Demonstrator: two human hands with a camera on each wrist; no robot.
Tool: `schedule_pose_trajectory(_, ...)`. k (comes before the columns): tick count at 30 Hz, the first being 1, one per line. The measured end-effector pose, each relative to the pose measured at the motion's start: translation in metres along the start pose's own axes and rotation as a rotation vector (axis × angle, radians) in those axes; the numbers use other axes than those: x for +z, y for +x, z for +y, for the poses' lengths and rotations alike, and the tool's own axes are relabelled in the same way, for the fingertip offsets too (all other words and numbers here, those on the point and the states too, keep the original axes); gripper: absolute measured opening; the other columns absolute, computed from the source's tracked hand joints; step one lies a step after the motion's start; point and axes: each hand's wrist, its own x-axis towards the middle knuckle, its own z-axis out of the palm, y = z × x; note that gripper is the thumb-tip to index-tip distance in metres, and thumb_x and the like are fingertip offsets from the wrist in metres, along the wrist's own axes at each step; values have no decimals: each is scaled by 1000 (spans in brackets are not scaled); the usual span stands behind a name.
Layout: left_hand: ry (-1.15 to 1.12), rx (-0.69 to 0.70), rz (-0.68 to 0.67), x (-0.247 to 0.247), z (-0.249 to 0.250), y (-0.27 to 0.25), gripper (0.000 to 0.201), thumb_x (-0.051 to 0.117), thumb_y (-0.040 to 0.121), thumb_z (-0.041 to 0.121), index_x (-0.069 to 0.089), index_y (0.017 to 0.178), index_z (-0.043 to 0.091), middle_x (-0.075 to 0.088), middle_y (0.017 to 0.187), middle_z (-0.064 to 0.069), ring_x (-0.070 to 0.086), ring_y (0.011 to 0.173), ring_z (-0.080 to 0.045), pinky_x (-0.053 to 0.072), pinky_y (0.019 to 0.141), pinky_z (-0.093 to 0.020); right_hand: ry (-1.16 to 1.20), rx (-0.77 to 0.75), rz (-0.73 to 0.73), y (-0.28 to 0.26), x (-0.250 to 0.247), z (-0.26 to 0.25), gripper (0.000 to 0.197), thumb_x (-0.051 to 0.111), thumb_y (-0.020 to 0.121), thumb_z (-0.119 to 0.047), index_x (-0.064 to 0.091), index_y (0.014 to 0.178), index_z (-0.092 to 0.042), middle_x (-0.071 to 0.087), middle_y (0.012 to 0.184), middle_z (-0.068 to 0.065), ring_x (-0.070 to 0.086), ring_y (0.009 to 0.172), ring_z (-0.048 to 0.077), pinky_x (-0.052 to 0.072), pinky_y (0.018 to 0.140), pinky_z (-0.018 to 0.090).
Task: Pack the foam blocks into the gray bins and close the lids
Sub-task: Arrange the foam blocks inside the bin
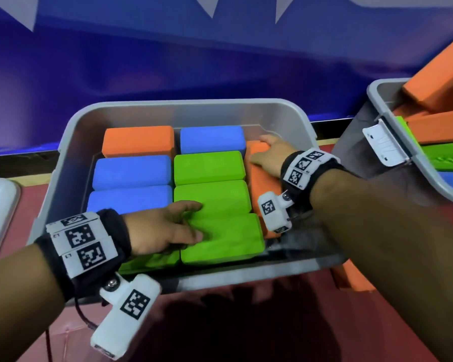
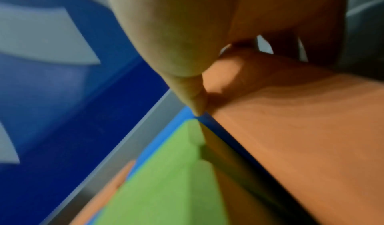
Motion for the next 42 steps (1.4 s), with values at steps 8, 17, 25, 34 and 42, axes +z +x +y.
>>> schedule_pose_trajectory(8,76,28,-4,-2,-7,2,90,64,43,65,40,127,43,58,84,8,50,71,-12,38,68,-26,-36,38,134,5,0,-8,75,81,62,-45,43,124,-25,56,120,10,59,93,28,44,74,30)
schedule_pose_trajectory(17,-37,44,-18,-1,-5,4,91,67,42,58,46,127,32,60,83,1,49,61,-9,37,56,-22,30,-88,300,-30,3,28,79,91,55,-37,37,112,-24,32,118,0,46,83,15,35,77,22)
schedule_pose_trajectory(25,14,12,7,1,0,5,94,69,42,59,50,128,29,62,75,1,49,57,-11,37,53,-24,-271,47,-18,-12,4,19,89,89,57,-24,29,122,-18,43,126,12,54,105,32,48,84,38)
schedule_pose_trajectory(34,297,-3,128,28,37,10,75,60,41,67,59,109,36,71,92,5,60,69,-13,50,68,-30,-322,160,6,-9,-5,16,113,71,63,-64,21,145,-5,48,139,15,53,118,36,45,97,42)
schedule_pose_trajectory(42,99,15,102,48,44,30,70,67,43,56,57,106,28,65,81,-5,54,62,-22,47,60,-30,-176,142,51,-10,1,13,100,71,74,-52,19,145,-6,52,127,15,56,108,35,47,89,39)
